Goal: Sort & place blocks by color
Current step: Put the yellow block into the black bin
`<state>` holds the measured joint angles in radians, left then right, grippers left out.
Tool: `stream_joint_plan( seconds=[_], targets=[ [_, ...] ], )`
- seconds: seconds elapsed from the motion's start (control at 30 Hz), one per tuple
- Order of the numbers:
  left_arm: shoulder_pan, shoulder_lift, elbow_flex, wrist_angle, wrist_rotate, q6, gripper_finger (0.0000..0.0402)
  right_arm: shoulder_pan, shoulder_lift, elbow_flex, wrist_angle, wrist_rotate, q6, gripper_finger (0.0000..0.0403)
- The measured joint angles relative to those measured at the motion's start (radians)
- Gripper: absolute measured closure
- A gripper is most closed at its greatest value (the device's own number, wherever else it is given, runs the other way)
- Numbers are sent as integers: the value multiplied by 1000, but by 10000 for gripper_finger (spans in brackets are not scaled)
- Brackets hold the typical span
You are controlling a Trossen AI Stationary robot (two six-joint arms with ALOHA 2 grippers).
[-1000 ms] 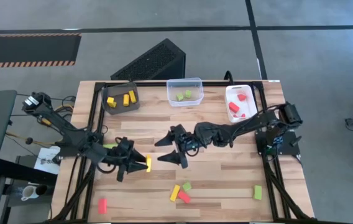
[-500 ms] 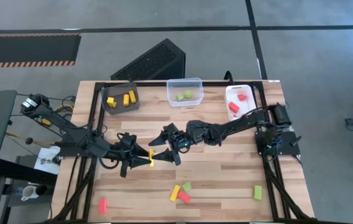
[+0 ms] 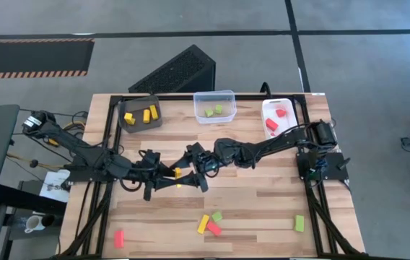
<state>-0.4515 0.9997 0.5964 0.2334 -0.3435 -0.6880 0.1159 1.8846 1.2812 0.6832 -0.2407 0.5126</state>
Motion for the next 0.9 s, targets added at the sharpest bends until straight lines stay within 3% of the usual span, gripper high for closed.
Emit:
stream_joint_plan(
  seconds=[0.27, 0.43, 0.57, 0.73, 0.9],
  targets=[
    [-1, 0, 0, -10, -28, 14, 291, -3, -1, 0, -35, 7, 0, 189],
    [-1, 0, 0, -35, -48, 11, 267, -13, -1, 0, -43, -1, 9, 276],
    [2, 0, 0, -67, -78, -33, 227, -29, -1, -1, -60, 0, 39, 276],
    [10, 0, 0, -101, -152, -55, 175, -39, -1, -1, -59, 76, 71, 276],
    [45, 0, 0, -145, -143, -82, 151, -39, 0, -2, -61, 137, 71, 276]
  ],
)
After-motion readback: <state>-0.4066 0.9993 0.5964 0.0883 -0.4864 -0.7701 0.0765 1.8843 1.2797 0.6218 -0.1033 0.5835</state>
